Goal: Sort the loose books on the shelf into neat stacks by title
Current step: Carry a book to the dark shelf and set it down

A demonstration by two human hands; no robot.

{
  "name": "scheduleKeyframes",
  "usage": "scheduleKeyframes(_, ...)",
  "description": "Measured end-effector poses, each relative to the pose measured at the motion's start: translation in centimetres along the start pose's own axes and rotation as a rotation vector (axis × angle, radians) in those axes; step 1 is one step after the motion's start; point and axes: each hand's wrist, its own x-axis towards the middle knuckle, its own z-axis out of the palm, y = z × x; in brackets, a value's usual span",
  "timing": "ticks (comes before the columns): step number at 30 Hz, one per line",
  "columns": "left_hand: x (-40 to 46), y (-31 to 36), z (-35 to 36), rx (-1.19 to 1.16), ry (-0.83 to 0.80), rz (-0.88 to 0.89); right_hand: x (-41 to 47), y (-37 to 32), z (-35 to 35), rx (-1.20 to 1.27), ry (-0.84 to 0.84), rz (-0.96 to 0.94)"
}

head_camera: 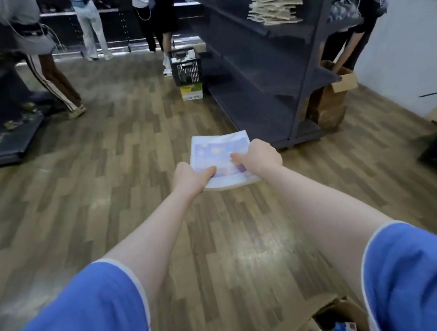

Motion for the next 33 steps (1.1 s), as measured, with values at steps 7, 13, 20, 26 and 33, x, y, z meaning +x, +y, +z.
scheduleKeyframes(7,10.0,0.3,1.0,0.031,0.033,-0.042,10.0,-1.8,3.0,0.02,-0.061,-0.014)
scheduleKeyframes(13,21.4,5.2,3.2,-0.007,0.023,-0.063,22.5,-3.9,2.1,0.026,-0.084,-0.004)
scheduleKeyframes(20,31.9,10.7,2.4,-0.053,0.057,-0.075,34.3,-8.9,0.3,0.021,-0.084,-0.082)
scheduleKeyframes(26,41.4,12.3,0.3,0.007,0.085,-0.048,42.6,-13.4,2.1,0.046,-0.073,-0.106)
scheduleKeyframes(33,56.1,11.1,-3.1,-0.033,0.049,-0.069,54.2,-21.2,7.5,0.031,-0.073,-0.093)
